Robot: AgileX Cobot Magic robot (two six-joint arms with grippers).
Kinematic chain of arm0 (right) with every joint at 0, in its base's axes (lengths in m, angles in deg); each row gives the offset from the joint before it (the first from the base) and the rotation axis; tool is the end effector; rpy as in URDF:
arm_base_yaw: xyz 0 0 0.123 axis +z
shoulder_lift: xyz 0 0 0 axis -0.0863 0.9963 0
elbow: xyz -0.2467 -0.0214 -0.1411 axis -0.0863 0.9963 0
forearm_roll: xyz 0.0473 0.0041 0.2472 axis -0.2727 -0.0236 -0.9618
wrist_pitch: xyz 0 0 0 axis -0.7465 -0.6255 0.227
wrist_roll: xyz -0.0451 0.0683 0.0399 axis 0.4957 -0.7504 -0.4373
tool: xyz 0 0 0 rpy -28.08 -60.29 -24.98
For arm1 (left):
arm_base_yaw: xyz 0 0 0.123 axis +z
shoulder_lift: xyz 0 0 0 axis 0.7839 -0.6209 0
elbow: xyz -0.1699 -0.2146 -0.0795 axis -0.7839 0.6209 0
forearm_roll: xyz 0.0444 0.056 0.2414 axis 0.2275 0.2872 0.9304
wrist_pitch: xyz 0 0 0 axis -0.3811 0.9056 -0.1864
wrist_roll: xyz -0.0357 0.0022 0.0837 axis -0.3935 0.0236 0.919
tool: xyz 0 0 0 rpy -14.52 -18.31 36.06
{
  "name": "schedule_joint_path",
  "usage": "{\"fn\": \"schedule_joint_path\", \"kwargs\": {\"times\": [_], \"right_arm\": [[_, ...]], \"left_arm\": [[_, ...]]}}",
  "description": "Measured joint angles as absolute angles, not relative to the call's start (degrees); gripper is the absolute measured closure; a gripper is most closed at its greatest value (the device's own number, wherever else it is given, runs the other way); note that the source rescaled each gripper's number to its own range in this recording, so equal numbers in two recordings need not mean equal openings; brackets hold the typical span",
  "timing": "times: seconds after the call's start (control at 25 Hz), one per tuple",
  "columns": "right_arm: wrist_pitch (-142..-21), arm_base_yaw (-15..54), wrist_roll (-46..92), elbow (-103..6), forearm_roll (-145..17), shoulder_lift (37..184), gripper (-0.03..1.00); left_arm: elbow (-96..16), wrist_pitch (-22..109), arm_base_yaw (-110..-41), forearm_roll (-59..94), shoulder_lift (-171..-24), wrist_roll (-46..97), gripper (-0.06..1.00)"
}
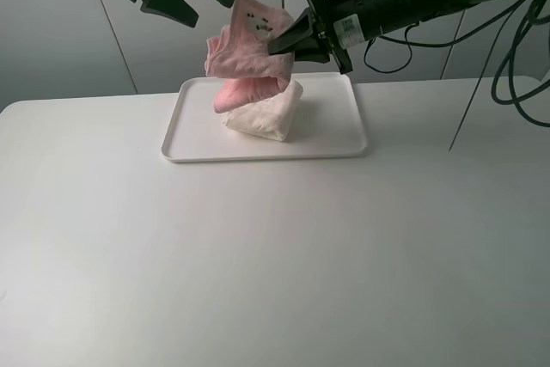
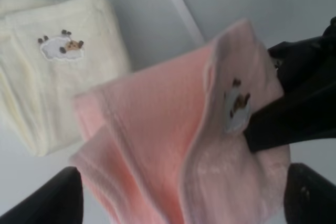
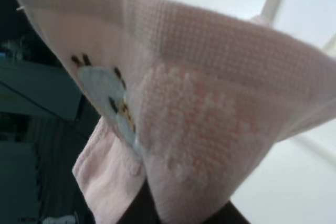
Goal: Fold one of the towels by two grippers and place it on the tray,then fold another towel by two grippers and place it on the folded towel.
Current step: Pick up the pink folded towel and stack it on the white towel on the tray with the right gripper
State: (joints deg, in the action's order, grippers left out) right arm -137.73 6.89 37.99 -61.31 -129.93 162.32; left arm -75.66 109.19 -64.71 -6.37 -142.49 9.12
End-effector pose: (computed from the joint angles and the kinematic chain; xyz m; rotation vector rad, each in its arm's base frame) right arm 0.4241 0.1702 0.2012 -0.2847 2.4612 1.5657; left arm 0.4287 -0.1525 0.3147 0.5628 2.5547 -0.8543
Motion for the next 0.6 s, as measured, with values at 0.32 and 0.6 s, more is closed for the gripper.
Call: {"fn": "schedule_joint_path", "kwargs": {"times": [0.32, 0.6], "right_arm": [[-135.1, 7.0, 32.9, -72.6, -129.8, 172.1, 0.88], [-132.2, 7.5, 32.4, -78.1, -133.4, 178.8, 0.88]], "left_arm": [[-75.7, 109.2, -64.8, -6.7, -142.5, 10.4, -0.04], [-75.7, 109.2, -64.8, -6.7, -142.5, 10.7, -0.04]]}}
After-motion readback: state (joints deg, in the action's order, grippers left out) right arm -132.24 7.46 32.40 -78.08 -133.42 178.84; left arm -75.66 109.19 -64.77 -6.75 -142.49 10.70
